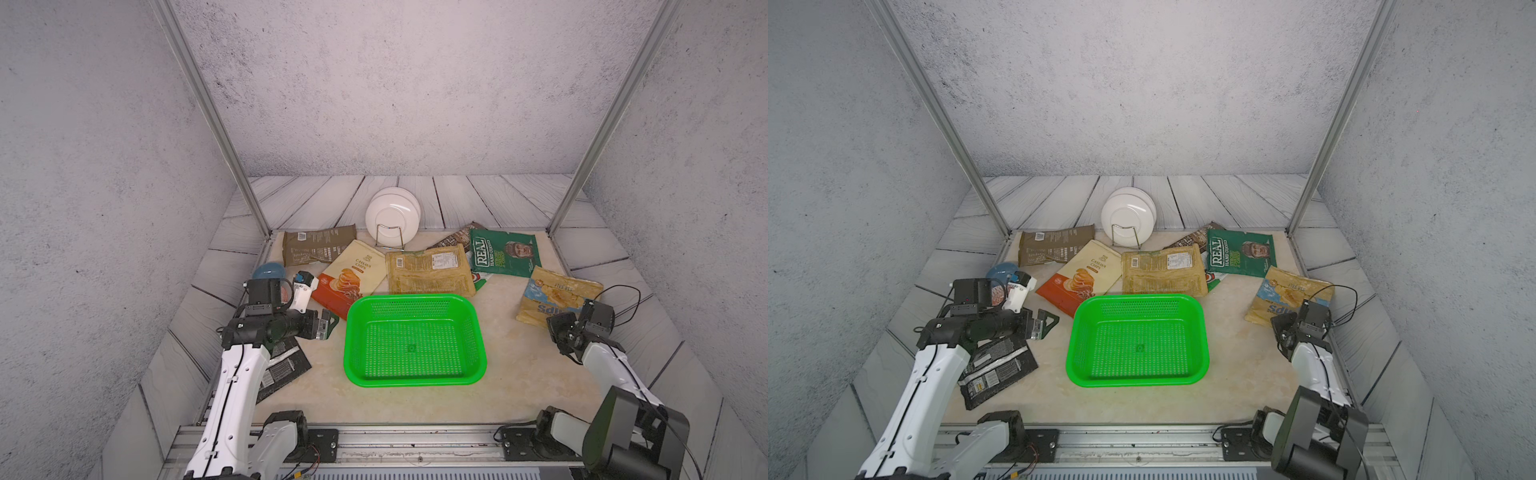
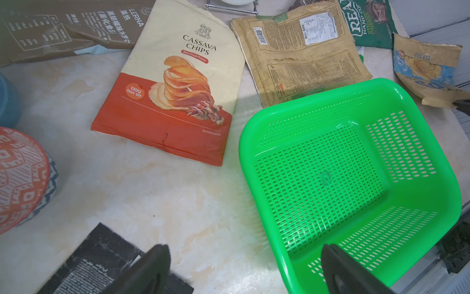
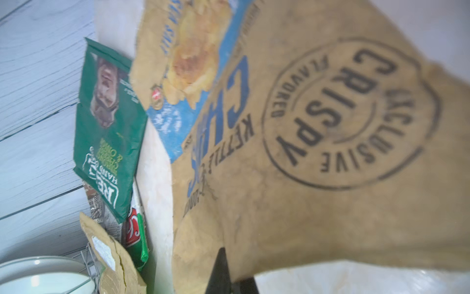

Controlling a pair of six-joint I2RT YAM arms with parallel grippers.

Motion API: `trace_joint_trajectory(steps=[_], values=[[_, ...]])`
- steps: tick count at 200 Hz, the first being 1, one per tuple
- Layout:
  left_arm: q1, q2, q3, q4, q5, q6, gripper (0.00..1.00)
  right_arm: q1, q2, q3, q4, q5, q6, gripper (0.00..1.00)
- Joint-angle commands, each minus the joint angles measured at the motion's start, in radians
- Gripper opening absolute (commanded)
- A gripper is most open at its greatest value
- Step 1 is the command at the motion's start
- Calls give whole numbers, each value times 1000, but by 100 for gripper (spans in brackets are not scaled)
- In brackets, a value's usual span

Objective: Put the potato chips into the basket
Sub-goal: Pick up the potato chip from the center of the board.

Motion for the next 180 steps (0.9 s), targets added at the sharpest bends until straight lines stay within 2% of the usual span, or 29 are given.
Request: trace_joint_trajectory(steps=[1,56,108,140,180], values=[[2,-8,-14,5,16,14,99,3,-94,59,-107,-3,-113,0],[2,-12,-15,7,14,11,99,23,-192,186,-242,-58,-200,0],[1,-11,-15,9,8,11,100,80,-276,329,-338,-99,-209,0],[1,-9,-16,12,5,11,100,106,-315,408,-351,-214,-212,0],[1,-5,-15,12,5,11,100,214,-288,523,-347,-365,-234,0]])
